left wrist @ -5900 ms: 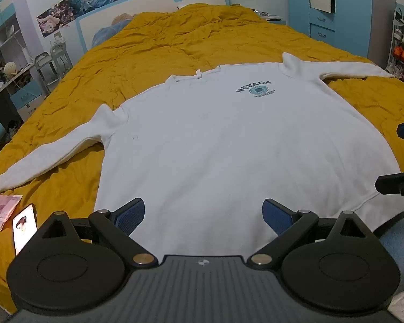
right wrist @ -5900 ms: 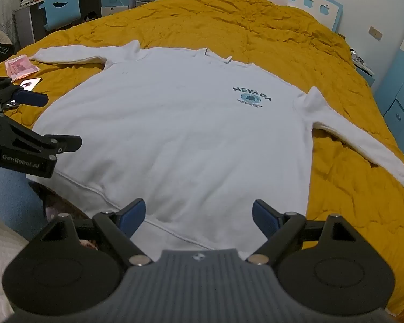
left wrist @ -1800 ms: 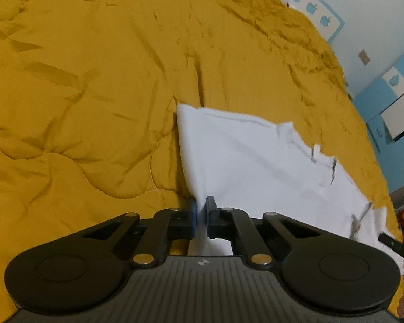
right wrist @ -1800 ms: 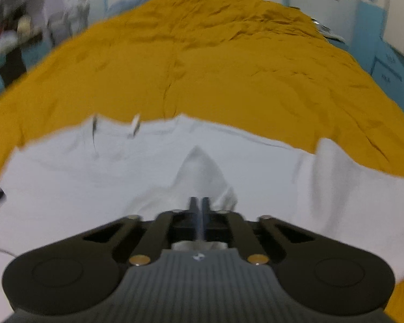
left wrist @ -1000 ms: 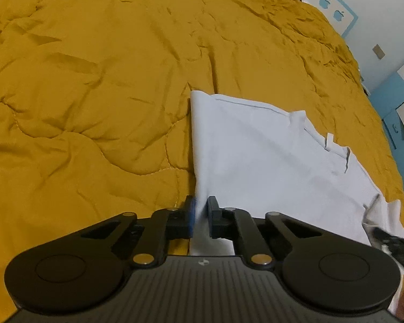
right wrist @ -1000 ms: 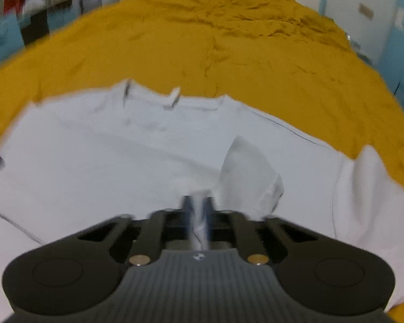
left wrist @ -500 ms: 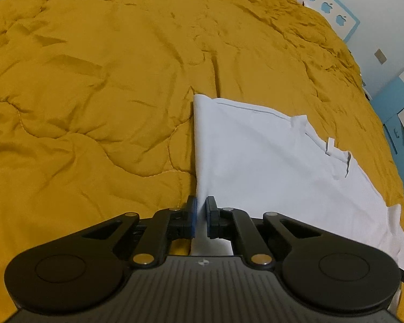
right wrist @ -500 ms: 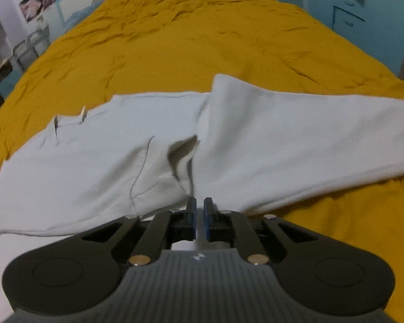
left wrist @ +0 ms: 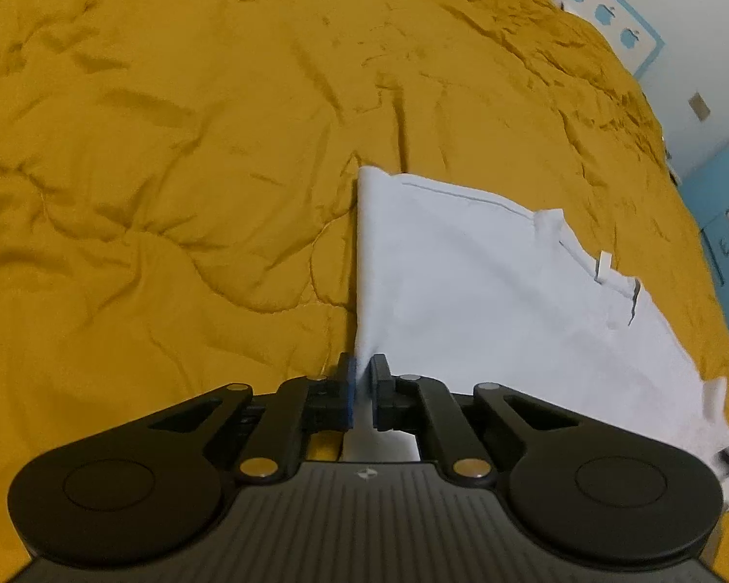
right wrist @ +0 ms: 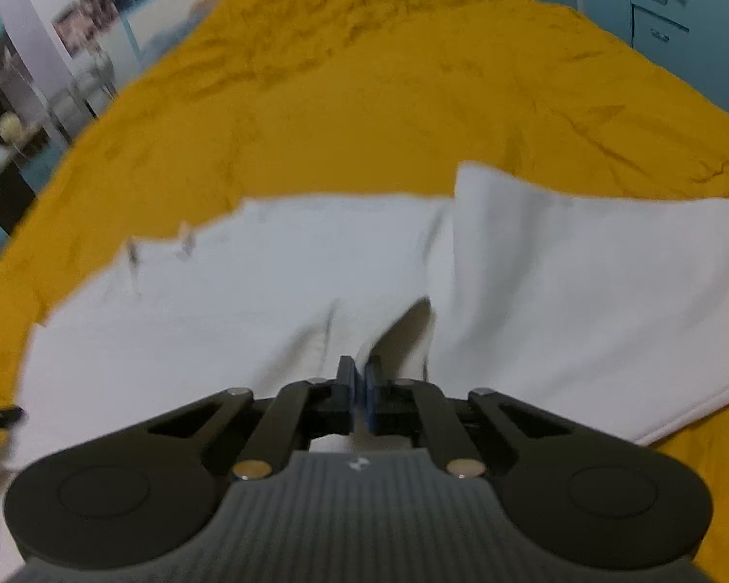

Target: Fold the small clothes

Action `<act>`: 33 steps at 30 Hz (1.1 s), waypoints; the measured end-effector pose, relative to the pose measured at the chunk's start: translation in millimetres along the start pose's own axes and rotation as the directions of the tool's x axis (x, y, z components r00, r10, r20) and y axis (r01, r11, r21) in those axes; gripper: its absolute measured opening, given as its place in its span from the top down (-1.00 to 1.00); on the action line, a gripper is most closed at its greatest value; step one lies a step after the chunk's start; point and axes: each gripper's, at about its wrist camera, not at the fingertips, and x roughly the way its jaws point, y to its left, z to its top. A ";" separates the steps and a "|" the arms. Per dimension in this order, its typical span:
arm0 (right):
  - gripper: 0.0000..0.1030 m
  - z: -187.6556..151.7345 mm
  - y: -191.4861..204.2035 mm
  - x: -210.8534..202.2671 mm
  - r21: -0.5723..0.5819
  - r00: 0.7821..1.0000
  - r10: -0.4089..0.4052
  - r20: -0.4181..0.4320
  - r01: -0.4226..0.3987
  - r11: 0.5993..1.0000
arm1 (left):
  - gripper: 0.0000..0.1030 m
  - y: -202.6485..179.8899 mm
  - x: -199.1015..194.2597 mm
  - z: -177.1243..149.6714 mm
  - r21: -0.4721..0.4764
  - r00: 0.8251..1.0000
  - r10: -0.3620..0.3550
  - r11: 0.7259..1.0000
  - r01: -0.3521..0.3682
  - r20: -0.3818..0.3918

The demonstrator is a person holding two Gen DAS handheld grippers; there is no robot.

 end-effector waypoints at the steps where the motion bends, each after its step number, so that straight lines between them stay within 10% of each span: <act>1: 1.00 3.0 -1.9 -14.2 0.006 0.999 0.027 0.039 -0.027 1.000 | 0.90 -1.1 -0.8 0.6 0.004 1.000 0.006 1.000 -0.006 0.001; 4: 1.00 8.7 -8.3 -40.6 0.001 0.993 0.077 0.087 -0.078 0.997 | 0.91 -4.3 0.3 -0.7 0.014 1.000 0.026 1.000 -0.026 0.005; 9: 1.00 -17.8 -24.7 0.6 -0.042 0.996 -0.012 -0.088 0.008 0.999 | 0.89 -8.7 4.4 -4.8 0.031 0.998 0.059 0.998 -0.059 0.005; 17: 0.96 3.4 -64.3 -41.7 -0.021 0.996 -0.089 0.027 0.090 0.996 | 0.70 -22.3 -26.3 3.8 0.109 0.996 0.059 0.992 -0.065 0.060; 22: 0.33 39.2 -151.2 -76.4 0.129 0.975 -0.197 0.101 0.184 0.975 | 0.64 -32.8 -34.8 7.8 0.109 0.993 0.052 0.992 -0.063 0.107; 27: 0.19 62.9 -264.5 -107.5 0.373 0.943 -0.318 0.099 0.261 0.890 | 0.63 -37.5 -23.4 8.3 0.064 0.993 0.077 0.995 -0.083 0.090; 33: -0.23 66.8 -360.9 -131.0 0.554 0.855 -0.513 0.075 0.393 0.734 | 0.62 -42.6 -9.4 2.9 0.037 0.992 0.107 0.993 -0.109 0.065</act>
